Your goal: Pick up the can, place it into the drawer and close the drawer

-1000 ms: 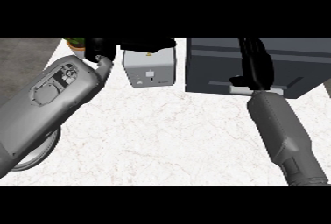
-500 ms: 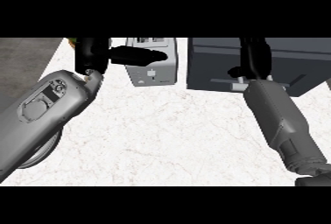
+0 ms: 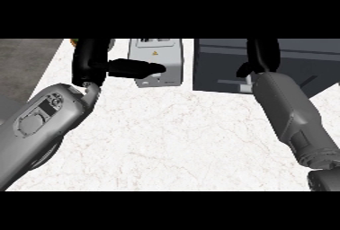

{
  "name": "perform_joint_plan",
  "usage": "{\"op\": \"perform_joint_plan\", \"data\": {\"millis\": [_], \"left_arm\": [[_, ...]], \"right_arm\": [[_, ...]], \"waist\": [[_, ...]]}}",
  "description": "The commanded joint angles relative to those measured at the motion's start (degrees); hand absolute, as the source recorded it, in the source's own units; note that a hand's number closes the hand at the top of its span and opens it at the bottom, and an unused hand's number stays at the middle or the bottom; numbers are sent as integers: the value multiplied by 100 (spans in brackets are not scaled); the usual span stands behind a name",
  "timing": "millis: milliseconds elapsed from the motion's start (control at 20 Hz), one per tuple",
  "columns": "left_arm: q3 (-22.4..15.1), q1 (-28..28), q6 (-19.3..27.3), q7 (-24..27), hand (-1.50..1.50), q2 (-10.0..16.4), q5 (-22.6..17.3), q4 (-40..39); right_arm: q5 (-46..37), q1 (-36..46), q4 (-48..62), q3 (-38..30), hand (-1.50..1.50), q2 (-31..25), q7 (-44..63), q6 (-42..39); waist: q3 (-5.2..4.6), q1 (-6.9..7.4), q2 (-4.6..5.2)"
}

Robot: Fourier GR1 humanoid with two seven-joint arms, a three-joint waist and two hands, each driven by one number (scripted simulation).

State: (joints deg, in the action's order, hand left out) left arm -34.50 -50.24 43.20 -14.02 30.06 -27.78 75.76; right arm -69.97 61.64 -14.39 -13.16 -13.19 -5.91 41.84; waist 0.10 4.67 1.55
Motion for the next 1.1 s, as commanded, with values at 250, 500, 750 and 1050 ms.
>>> {"op": "perform_joint_plan", "data": {"millis": [250,500,750,1050], "left_arm": [[81,309,6,16,-150,163,94,311],[83,586,36,168,-150,39,113,305],[194,636,-24,3,-150,261,107,502],[343,1216,-69,330,-150,276,172,765]], "right_arm": [[1285,478,-211,-1006,-150,304,-1135,-359],[1877,656,-351,-1474,-150,594,-1603,-588],[2709,646,-439,-2147,-150,621,-2125,-1159],[3120,878,-330,-2446,-150,667,-2118,-1490]], "waist": [[24,87,-9],[16,11,-17],[19,-86,-66],[-4,-129,-71]]}}
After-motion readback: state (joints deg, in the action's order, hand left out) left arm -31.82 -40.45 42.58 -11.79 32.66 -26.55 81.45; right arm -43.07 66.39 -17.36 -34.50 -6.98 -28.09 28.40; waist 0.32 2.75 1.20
